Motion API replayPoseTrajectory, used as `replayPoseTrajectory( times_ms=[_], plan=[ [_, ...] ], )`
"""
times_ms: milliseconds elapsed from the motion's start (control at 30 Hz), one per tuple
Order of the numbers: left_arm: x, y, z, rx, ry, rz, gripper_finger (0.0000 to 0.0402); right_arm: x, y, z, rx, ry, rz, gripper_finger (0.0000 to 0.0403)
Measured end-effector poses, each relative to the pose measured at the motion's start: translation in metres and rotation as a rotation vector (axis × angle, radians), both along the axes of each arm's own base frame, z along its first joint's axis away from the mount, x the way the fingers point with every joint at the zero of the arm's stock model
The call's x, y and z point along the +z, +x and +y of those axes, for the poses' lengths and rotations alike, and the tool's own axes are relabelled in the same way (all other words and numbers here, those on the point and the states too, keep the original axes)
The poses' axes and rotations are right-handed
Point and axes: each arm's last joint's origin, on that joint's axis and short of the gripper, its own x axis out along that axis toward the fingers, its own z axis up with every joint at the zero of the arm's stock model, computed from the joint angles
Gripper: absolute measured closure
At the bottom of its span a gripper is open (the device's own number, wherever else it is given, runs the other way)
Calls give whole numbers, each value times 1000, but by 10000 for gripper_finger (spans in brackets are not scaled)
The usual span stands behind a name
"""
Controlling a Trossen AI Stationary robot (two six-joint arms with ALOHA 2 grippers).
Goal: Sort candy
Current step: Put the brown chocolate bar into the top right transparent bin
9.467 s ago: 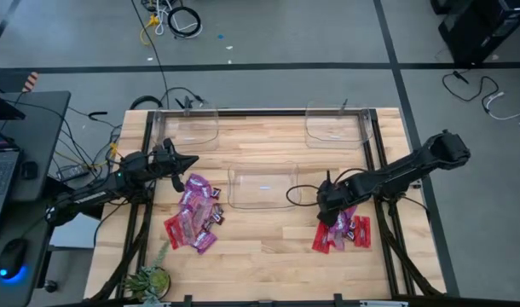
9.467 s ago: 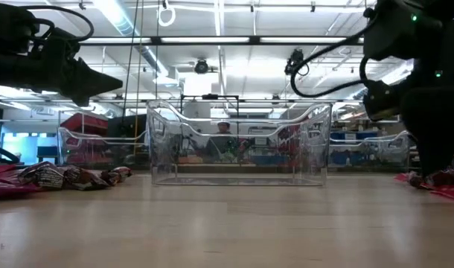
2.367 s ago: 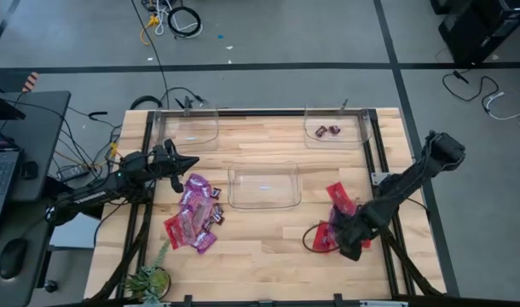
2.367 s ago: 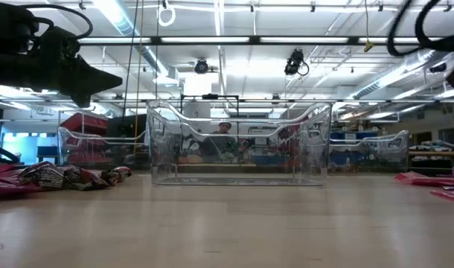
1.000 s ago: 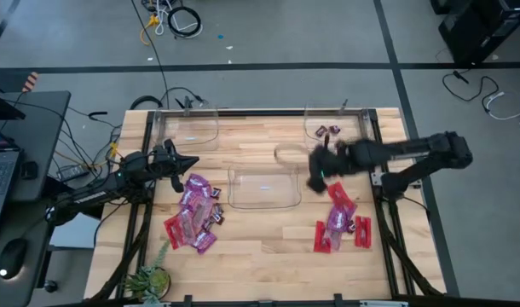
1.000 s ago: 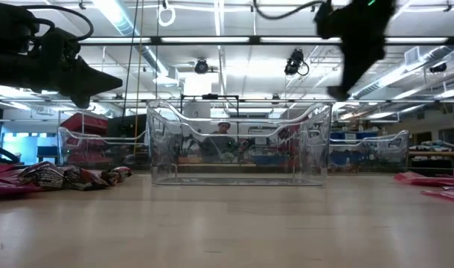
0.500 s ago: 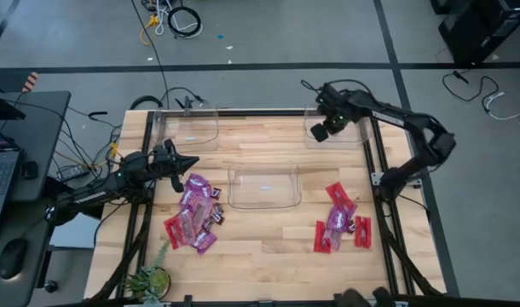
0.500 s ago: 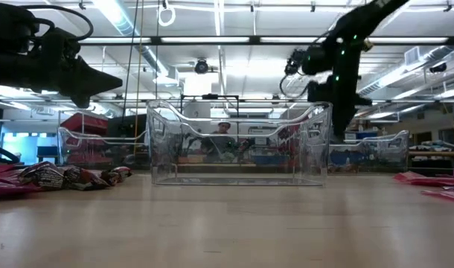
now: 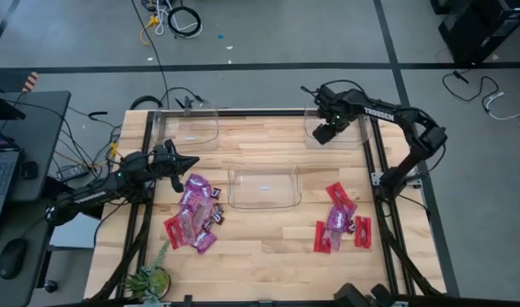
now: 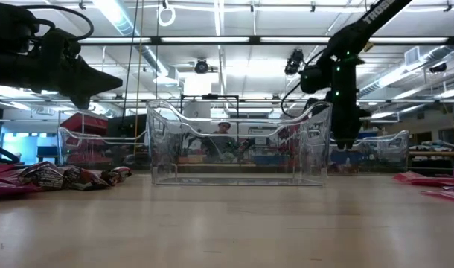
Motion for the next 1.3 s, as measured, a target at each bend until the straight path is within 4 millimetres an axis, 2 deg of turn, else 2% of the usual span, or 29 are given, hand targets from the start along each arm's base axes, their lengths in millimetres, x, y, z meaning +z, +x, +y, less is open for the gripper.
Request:
replayPoseTrajectory(
  times_ms=[100, 200, 333, 433, 533, 633, 767, 867, 1067, 1300],
  plan=[
    [0, 0, 0, 1, 4, 1, 392, 22, -3, 17, 36, 10, 10, 215],
    [0, 0, 0, 1, 7, 1, 392, 53, -5, 38, 82, -35, -37, 209],
    [0, 0, 0, 1, 8, 1, 392, 87, -7, 76, 168, -135, -163, 225],
    [0, 0, 0, 1, 9, 2, 392, 102, -11, 106, 220, -201, -255, 247],
    [0, 0, 0, 1, 9, 2, 392, 101, -15, 134, 265, -218, -350, 271],
    [0, 0, 0, 1, 11, 2, 392, 90, -18, 155, 333, -158, -394, 287],
    [0, 0, 0, 1, 11, 2, 392, 80, -6, 165, 387, -171, -525, 290],
    [0, 0, 0, 2, 11, 2, 392, 77, 5, 168, 372, -61, -618, 290],
    [0, 0, 0, 1, 10, 3, 392, 66, 10, 197, 369, 56, -534, 288],
    [0, 0, 0, 0, 10, 5, 392, 54, 6, 239, 355, 65, -385, 256]
  ],
)
